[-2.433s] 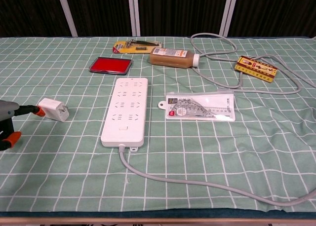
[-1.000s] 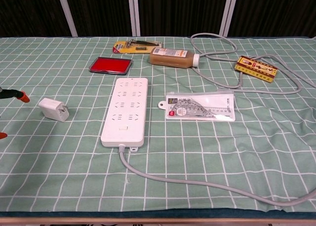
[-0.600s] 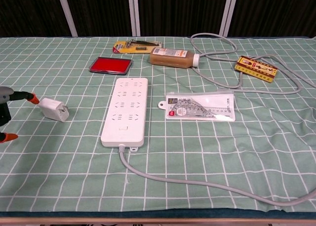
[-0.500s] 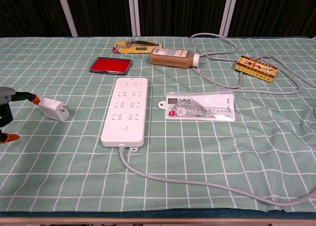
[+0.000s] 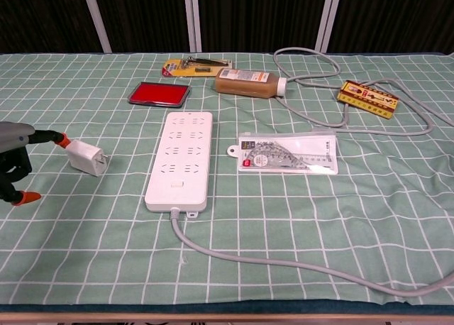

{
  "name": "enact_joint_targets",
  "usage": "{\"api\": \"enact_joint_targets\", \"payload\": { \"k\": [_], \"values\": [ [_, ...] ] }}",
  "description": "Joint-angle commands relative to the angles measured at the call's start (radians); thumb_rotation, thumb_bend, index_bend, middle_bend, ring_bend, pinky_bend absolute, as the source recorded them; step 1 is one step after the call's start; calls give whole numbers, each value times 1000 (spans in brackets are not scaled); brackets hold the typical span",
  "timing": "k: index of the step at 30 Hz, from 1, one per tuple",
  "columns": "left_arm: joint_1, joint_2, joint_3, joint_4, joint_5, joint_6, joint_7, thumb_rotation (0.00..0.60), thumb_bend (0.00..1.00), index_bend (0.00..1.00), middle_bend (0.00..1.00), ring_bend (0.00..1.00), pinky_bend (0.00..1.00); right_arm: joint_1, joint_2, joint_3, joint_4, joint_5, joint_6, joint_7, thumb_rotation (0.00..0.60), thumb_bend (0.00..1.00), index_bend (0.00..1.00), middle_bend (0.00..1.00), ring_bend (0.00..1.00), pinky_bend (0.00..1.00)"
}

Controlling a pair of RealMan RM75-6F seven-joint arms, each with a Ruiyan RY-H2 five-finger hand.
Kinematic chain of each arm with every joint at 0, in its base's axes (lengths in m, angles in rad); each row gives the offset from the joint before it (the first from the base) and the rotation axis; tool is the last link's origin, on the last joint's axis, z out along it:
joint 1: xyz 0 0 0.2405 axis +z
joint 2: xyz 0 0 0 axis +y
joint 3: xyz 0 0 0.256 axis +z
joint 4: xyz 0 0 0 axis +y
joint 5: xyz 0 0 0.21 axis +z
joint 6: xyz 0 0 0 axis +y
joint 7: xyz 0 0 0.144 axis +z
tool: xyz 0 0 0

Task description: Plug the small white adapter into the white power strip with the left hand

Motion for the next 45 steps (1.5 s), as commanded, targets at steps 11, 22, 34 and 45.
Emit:
{"api": "enact_joint_targets", "payload": {
  "k": [11,22,34,45],
  "values": [
    [-19,-14,2,-52,14,15,31,600,269,143,865,847,901,0,-2,0,-1,-2,1,-1,600,338,0,0,0,0],
    [-36,-38,0,-72,14,32,60,600,269,143,865,847,901,0,-2,0,-1,-2,1,1,600,338,0,0,0,0],
    [-30,-5,-9,-106,40,54,30,600,269,143,865,847,901,0,-2,-1,-1,-3,2,1,600,338,0,0,0,0],
    [-10,9,-20,-92,132,100,-12,600,257,144,299,264,428,0,-1,0,-2,0,0,2,600,339,0,0,0,0]
  ]
}}
